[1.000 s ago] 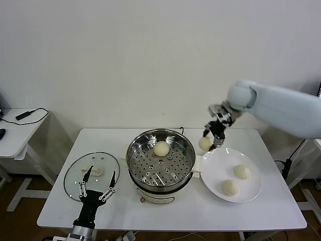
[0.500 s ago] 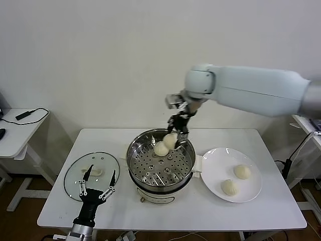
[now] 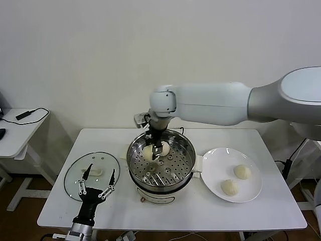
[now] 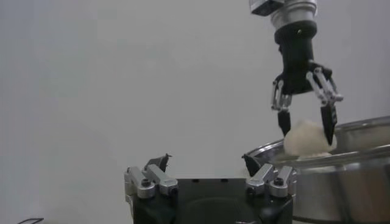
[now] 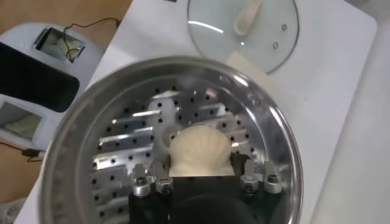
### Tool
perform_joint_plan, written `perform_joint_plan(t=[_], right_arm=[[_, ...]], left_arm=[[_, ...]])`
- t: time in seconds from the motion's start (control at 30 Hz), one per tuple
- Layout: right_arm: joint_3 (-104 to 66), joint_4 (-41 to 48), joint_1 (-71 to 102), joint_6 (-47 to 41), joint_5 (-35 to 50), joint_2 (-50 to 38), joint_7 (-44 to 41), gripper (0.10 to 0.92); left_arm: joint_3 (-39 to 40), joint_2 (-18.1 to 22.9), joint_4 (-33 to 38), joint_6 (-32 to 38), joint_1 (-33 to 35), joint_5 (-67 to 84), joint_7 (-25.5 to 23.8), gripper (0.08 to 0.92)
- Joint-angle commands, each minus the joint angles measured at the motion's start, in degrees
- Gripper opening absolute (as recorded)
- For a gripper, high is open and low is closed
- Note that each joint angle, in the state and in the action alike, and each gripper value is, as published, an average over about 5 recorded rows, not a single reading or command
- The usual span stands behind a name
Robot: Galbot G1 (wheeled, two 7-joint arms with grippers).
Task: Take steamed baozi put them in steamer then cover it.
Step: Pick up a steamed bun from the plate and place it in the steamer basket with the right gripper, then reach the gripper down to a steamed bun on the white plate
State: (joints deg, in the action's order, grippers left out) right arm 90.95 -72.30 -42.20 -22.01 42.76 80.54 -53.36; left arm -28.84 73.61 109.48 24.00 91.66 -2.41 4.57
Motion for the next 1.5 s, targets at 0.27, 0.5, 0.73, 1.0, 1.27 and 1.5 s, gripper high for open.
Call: perform_joint_plan(t=[0.27, 0.5, 0.73, 1.0, 1.27, 1.5], right_arm=[[0.6, 1.8, 3.5, -0.9, 0.8, 4.3, 3.8, 0.670], [0.6, 2.0, 4.3, -0.8, 0.2, 4.5, 3.6, 0.699], [-0.7, 0.2, 3.7, -0.7, -1.6, 1.9, 2.9, 0.817], [-5.6, -9.0, -3.3, 1.3, -10.4, -12.9, -5.0, 0.823], [-5.1, -15.3, -11.4, 8.1, -14.4, -35.8, -14.6, 0.823], [-0.4, -15.0, -7.6, 15.0, -20.4, -50.2, -17.7, 0.823]], left_arm=[[-0.1, 0.1, 0.0, 0.2, 0.0, 0.0, 0.0, 0.823], [-0.4, 0.1, -0.1, 0.4, 0.1, 0.1, 0.0, 0.823], [-0.7, 0.1, -0.1, 0.5, 0.3, 0.1, 0.0, 0.823], [-0.7, 0.5, 0.3, 0.4, 0.5, -0.1, 0.1, 0.823], [-0.2, 0.4, 0.4, 0.3, 0.4, -0.3, 0.0, 0.823], [0.3, 0.6, 0.8, -0.2, 0.0, -0.6, 0.1, 0.823]])
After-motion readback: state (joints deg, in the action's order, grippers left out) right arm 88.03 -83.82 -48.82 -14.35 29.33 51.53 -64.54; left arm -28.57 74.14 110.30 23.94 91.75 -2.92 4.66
